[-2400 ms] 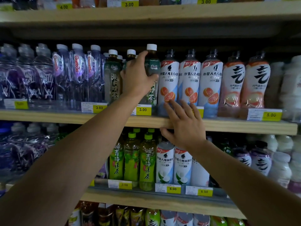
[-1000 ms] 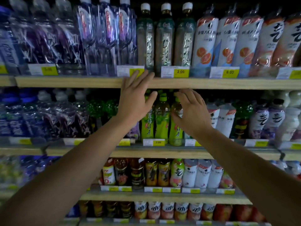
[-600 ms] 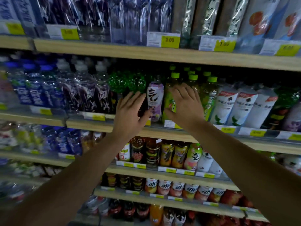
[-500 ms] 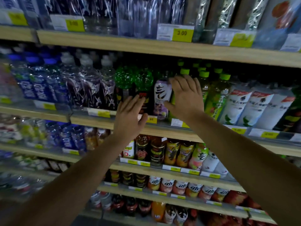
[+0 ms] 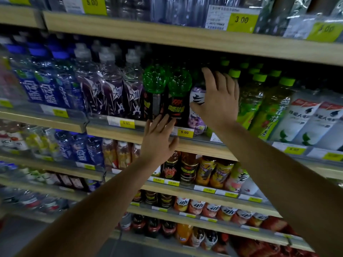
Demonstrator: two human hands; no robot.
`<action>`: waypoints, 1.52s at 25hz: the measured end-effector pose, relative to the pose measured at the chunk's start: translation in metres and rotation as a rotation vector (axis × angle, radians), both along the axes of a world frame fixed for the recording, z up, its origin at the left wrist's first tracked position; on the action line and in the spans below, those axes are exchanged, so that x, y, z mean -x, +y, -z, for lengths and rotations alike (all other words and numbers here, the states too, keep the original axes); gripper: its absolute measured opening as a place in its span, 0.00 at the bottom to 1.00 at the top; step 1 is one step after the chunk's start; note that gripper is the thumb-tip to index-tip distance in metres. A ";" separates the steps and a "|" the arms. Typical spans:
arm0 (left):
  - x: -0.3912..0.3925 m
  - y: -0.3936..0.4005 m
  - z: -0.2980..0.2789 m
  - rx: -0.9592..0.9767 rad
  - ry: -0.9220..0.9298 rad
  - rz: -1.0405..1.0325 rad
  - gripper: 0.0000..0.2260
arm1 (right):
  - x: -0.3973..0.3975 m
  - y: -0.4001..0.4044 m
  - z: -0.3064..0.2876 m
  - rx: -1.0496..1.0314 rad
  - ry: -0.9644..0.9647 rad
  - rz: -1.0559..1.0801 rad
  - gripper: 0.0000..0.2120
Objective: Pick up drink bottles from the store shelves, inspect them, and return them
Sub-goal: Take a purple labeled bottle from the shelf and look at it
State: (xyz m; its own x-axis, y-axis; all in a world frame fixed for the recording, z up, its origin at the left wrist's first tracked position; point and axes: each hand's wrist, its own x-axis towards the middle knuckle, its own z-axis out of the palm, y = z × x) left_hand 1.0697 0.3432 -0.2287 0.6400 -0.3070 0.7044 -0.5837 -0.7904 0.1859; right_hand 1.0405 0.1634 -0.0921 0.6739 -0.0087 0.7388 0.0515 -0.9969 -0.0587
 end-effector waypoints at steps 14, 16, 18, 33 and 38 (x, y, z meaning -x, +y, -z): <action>-0.001 0.000 0.007 -0.051 -0.027 0.011 0.25 | 0.021 0.014 0.044 -0.404 -0.056 -0.337 0.33; 0.001 0.001 0.004 -0.056 -0.017 0.003 0.25 | 0.024 0.013 0.039 -0.389 -0.096 -0.356 0.32; 0.005 0.001 -0.001 -0.059 0.003 -0.012 0.25 | 0.030 0.013 0.028 -0.372 -0.144 -0.370 0.32; 0.071 -0.100 -0.028 -0.085 0.069 0.156 0.29 | 0.151 -0.105 0.008 -0.621 -0.141 -0.201 0.36; 0.106 -0.193 -0.033 -0.103 0.095 0.211 0.30 | 0.197 -0.197 0.016 -0.688 -0.138 -0.145 0.35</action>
